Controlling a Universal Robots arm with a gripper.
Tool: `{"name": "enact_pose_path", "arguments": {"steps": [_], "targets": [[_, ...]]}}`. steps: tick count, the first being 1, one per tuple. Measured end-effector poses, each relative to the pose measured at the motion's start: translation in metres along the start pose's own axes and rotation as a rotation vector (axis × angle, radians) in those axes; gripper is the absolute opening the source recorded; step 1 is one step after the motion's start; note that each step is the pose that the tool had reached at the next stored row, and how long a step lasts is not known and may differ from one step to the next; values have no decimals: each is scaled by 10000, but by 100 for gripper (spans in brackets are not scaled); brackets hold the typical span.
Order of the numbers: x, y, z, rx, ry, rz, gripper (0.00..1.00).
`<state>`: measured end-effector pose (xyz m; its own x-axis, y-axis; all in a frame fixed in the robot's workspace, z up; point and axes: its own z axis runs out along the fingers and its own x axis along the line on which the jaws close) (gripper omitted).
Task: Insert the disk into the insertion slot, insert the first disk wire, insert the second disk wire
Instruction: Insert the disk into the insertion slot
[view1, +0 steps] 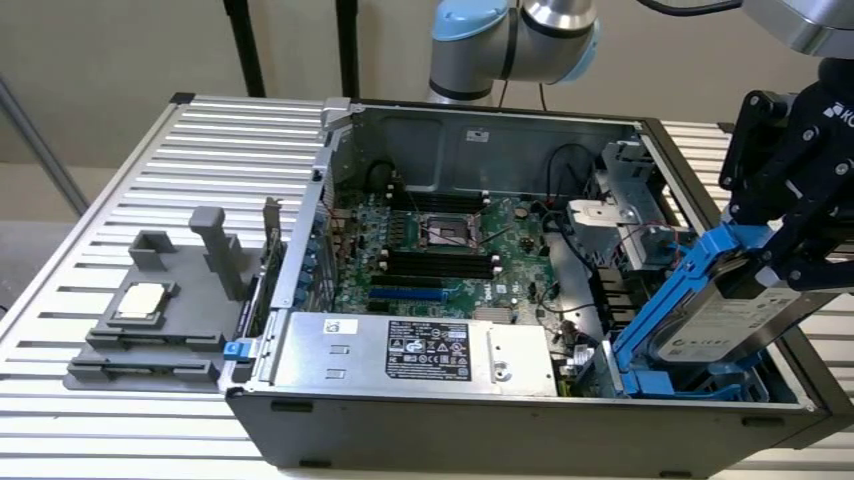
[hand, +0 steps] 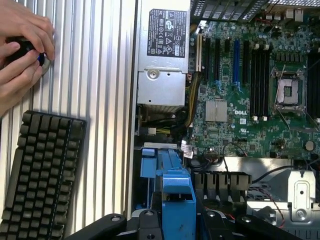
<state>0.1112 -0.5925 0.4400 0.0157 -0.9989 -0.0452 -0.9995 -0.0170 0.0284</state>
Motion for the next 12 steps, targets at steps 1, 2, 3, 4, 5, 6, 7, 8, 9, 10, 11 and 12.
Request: {"name": "enact_pose_path", "arguments": {"steps": [1, 2, 3, 4, 5, 6, 7, 8, 9, 10, 11, 12], "targets": [[-2, 0, 3, 0, 0, 0, 32], [-3, 0, 5, 0, 1, -2, 32], [-5, 0, 10, 0, -1, -5, 32], [-5, -1, 15, 0, -2, -8, 32], [-7, -1, 19, 0, -1, -12, 32], [-8, -1, 24, 0, -1, -16, 32], [-9, -1, 29, -1, 0, -21, 32], [-11, -1, 34, -1, 0, -26, 32], [-12, -1, 40, -1, -2, -33, 32], [-14, -2, 45, -2, -6, -40, 32], [-15, -2, 49, -2, -16, -50, 32], [-16, -2, 53, -2, -29, -61, 32]]}}
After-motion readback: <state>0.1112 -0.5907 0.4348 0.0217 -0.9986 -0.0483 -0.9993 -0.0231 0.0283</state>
